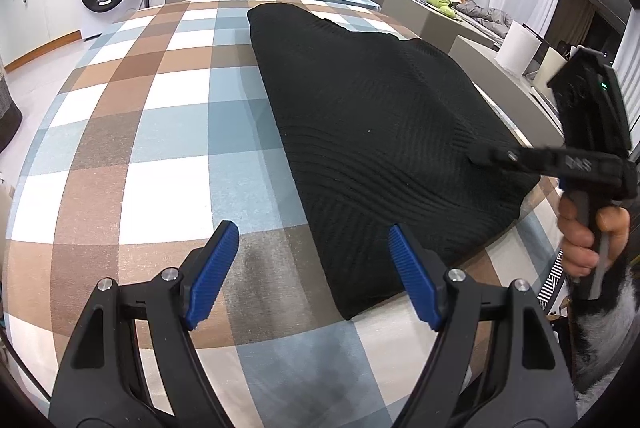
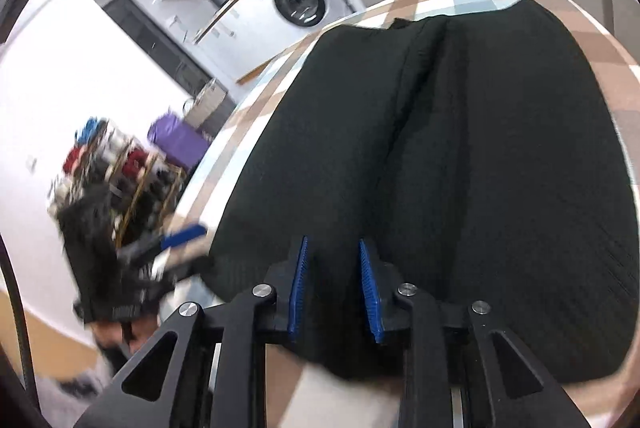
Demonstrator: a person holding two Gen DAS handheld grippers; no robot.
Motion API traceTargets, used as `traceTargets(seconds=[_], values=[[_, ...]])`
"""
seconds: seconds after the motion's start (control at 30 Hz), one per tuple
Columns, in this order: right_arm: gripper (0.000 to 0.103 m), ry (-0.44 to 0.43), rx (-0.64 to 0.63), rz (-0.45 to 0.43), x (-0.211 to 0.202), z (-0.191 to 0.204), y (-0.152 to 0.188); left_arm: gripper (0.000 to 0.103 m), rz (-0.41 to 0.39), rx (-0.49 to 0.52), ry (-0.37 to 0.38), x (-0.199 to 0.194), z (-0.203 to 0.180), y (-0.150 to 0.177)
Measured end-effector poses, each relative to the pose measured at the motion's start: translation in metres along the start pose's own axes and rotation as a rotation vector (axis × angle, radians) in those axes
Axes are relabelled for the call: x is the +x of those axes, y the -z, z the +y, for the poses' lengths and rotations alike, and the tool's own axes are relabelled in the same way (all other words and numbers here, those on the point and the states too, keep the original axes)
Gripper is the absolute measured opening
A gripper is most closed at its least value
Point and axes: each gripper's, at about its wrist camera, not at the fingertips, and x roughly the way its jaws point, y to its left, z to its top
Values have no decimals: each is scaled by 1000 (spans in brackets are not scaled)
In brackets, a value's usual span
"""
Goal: Fold small clothes
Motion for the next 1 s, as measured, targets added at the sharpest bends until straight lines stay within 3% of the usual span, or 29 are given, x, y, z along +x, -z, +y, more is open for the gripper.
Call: traceTargets(seconds=[0.03, 0.07, 0.13, 0.2, 0.3, 0.43, 0.53, 0.67, 0.83, 0.93, 1.0], values=[[10, 5, 4, -26, 1, -1, -4, 76, -4, -1, 0, -1, 0, 0], [6, 13, -10, -47, 0, 1, -6, 76, -7, -3, 0, -2, 0, 0], [5, 8, -52, -107, -13, 10, -7, 76, -14, -12, 2, -4, 2, -1], [5, 58, -83, -138, -26, 15, -5, 76, -13, -16, 5, -3, 3, -1], [5, 121, -56, -106, -22, 3, -5, 76, 8, -2, 4, 2, 1, 1], [5, 111, -33, -50, -13, -13, -4, 76, 17, 18, -11, 3, 0, 3], [11, 49, -6, -34, -20, -17, -1, 76, 16, 7, 2, 2, 1, 2], [32, -67, 14, 1, -27, -17, 14, 76, 17, 19, 40, 2, -3, 2], [37, -45, -104, 18, -28, -6, 34, 76, 57, 86, 41, 9, -17, 8], [13, -17, -159, 18, -25, 0, 35, 76, 67, 127, 17, 11, -23, 10], [8, -23, -212, -16, -30, 7, 38, 76, 70, 141, 7, 11, -23, 11]])
